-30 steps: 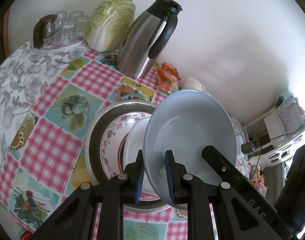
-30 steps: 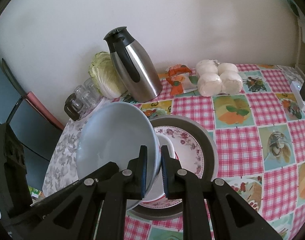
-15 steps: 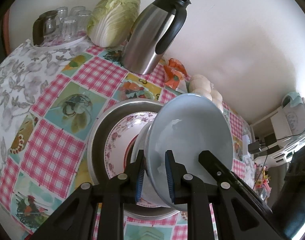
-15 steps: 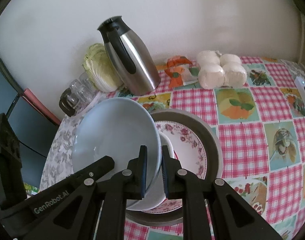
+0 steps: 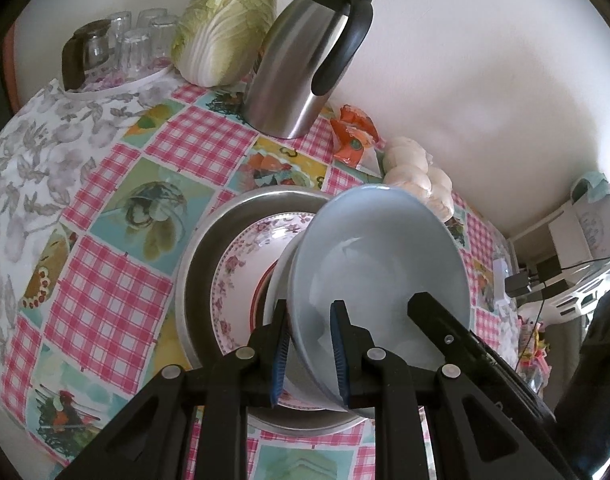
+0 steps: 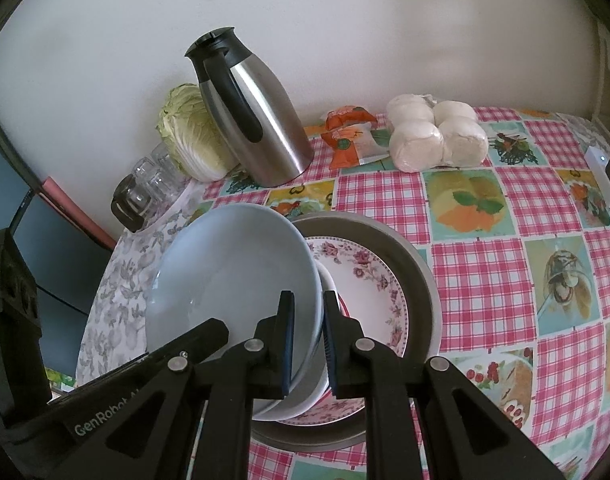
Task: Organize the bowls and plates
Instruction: 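Lower the plain round bowl into the square white bowl with both tools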
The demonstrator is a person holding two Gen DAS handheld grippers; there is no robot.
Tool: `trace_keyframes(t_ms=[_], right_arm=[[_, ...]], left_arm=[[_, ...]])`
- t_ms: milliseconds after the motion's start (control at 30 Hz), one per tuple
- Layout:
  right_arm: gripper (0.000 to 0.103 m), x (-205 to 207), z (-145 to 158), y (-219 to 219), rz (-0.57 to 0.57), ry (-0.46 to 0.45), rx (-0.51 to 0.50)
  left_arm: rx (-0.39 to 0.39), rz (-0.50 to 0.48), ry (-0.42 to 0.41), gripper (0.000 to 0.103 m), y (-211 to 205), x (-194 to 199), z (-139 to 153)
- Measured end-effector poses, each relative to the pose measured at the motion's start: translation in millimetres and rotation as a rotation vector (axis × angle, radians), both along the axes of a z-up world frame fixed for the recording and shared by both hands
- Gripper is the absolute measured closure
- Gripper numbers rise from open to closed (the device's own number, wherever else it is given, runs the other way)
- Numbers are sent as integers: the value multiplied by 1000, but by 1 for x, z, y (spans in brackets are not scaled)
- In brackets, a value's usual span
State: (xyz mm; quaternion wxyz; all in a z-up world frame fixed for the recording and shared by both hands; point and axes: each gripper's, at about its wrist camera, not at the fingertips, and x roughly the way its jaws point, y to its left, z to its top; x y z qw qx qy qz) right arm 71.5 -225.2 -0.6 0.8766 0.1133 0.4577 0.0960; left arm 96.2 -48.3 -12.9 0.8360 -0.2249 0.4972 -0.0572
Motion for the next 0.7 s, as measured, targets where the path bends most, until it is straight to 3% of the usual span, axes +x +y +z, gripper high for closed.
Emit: trace_keyframes(t_ms=[700], right_arm=[[87, -2, 11, -12, -24, -42, 7]], left_arm=[[3, 13, -12, 79, 3, -3, 5]])
